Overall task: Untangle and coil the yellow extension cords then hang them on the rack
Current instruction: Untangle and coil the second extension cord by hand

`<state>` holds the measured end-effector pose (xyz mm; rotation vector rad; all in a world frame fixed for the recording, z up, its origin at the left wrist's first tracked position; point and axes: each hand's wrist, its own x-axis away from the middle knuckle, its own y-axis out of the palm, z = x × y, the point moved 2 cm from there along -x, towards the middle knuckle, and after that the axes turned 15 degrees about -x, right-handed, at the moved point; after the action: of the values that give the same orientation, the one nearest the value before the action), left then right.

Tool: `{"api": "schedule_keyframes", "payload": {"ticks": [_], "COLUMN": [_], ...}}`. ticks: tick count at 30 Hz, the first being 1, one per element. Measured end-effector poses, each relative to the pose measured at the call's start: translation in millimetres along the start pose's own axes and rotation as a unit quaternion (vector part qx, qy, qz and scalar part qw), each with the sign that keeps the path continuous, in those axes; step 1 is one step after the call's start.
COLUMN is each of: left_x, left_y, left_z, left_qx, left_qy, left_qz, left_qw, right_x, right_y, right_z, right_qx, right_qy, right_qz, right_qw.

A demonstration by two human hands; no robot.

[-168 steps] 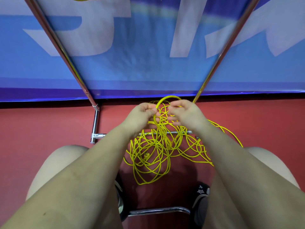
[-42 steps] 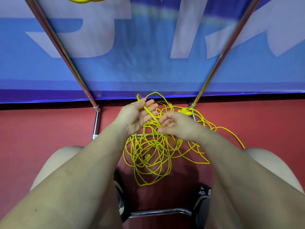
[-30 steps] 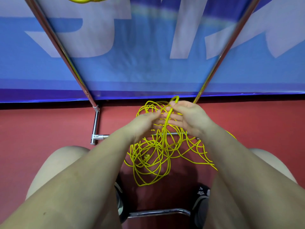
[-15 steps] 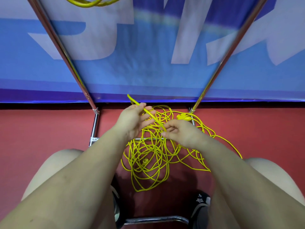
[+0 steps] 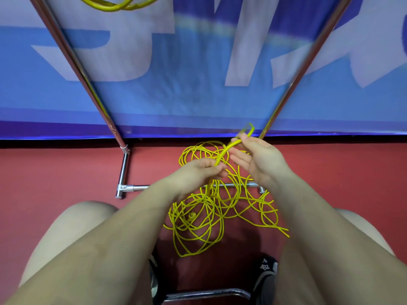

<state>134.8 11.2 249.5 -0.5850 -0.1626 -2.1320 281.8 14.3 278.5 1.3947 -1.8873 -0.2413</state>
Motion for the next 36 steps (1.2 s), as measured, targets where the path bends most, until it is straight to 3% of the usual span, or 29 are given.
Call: {"api": "schedule_keyframes", "payload": {"ticks": [3, 5, 6, 8, 10, 15, 17, 21, 24, 27, 32, 34, 36], "left_x": [0, -2, -3, -4, -5, -6, -6, -8, -7, -3, -3, -3, -3], "left_y": [-3, -10, -14, -21, -28, -39, -40, -31, -11, 0, -6, -10, -16], "left_z": [3, 4, 5, 6, 8, 11, 12, 6, 0, -1, 2, 4, 6], "left_qx": [0.004, 0.025, 0.04, 0.093, 0.174, 0.288, 0.297, 0.188, 0.049, -0.009, -0.037, -0.015, 0.035], "left_qy": [0.005, -0.004, -0.008, -0.013, -0.014, -0.01, 0.001, -0.019, -0.029, -0.01, 0.035, 0.032, 0.017], "left_qz": [0.034, 0.082, 0.11, 0.157, 0.189, 0.217, 0.208, 0.136, 0.034, 0.01, 0.056, 0.094, 0.132], "left_qw": [0.999, 0.996, 0.993, 0.983, 0.966, 0.933, 0.932, 0.973, 0.998, 1.0, 0.997, 0.995, 0.99], "right_x": [-3, -2, -1, 1, 2, 5, 5, 7, 4, 0, -2, -2, -3], "right_y": [-1, -2, -4, -7, -9, -3, -1, 7, 5, 0, 0, -1, -6], "right_z": [3, 8, 11, 21, 33, 31, 30, 25, 10, 3, 5, 7, 14], "right_qx": [-0.01, 0.137, 0.265, 0.487, 0.574, 0.621, 0.6, 0.338, 0.136, 0.011, 0.015, 0.129, 0.358], "right_qy": [0.02, 0.022, 0.011, -0.008, 0.003, -0.056, -0.061, 0.012, 0.014, 0.014, 0.021, 0.012, -0.02], "right_qz": [-0.013, -0.035, -0.046, -0.087, -0.133, -0.148, -0.143, -0.096, -0.035, 0.026, 0.01, -0.013, -0.039], "right_qw": [1.0, 0.99, 0.963, 0.869, 0.808, 0.767, 0.784, 0.936, 0.99, 1.0, 1.0, 0.992, 0.933]}}
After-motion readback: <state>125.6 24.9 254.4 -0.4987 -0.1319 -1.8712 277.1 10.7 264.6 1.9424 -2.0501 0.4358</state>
